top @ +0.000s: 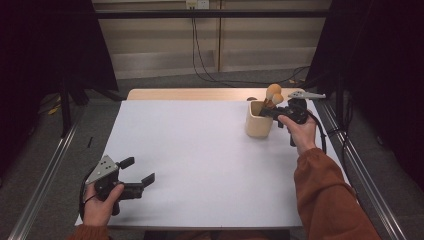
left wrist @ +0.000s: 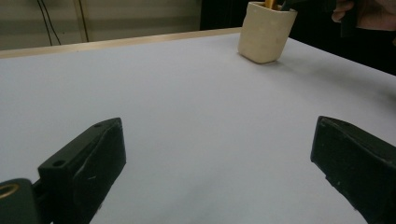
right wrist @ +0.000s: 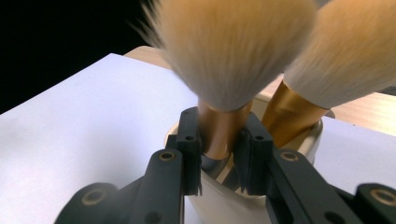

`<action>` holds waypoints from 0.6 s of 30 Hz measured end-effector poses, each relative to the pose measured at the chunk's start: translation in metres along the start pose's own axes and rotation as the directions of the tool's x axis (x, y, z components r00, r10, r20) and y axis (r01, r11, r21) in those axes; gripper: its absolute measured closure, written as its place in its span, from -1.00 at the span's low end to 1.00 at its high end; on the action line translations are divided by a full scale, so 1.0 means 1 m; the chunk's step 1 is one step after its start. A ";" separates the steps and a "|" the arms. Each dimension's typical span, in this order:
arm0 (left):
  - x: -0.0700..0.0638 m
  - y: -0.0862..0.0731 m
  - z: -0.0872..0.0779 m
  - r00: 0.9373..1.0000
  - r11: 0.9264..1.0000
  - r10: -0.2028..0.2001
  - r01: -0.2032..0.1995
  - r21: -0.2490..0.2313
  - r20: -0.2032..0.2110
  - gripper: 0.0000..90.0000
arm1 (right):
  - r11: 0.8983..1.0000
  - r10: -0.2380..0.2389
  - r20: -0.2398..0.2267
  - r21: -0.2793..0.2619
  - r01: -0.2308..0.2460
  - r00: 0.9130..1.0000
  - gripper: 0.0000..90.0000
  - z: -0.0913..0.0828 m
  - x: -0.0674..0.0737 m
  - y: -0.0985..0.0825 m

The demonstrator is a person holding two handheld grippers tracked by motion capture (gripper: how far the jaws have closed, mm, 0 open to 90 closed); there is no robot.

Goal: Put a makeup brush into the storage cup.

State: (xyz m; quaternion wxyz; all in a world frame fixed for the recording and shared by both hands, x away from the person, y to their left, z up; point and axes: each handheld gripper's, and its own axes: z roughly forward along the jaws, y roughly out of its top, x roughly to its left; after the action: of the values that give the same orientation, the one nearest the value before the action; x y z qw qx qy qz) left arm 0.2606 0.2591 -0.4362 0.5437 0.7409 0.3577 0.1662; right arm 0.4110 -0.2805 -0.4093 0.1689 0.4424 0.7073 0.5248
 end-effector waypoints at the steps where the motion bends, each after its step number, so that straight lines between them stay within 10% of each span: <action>1: 0.000 0.000 0.000 1.000 1.000 0.000 0.000 -0.002 0.003 -0.93 | 1.000 0.001 -0.001 0.000 -0.001 1.000 0.64 0.000 0.000 -0.001; 10: 0.000 0.000 0.002 1.000 1.000 -0.001 0.001 -0.003 0.004 -0.93 | 0.999 0.021 0.003 -0.025 -0.021 1.000 0.46 -0.005 -0.004 -0.008; 18: 0.001 0.001 0.004 1.000 1.000 0.000 0.000 -0.001 0.007 -0.93 | 0.998 0.042 0.032 -0.057 -0.040 0.999 -0.12 -0.013 -0.006 -0.011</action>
State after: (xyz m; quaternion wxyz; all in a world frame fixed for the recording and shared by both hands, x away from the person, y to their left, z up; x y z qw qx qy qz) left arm 0.2640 0.2570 -0.4371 0.5454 0.7411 0.3556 0.1638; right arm 0.4000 -0.2937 -0.4156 0.1825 0.4606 0.6801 0.5404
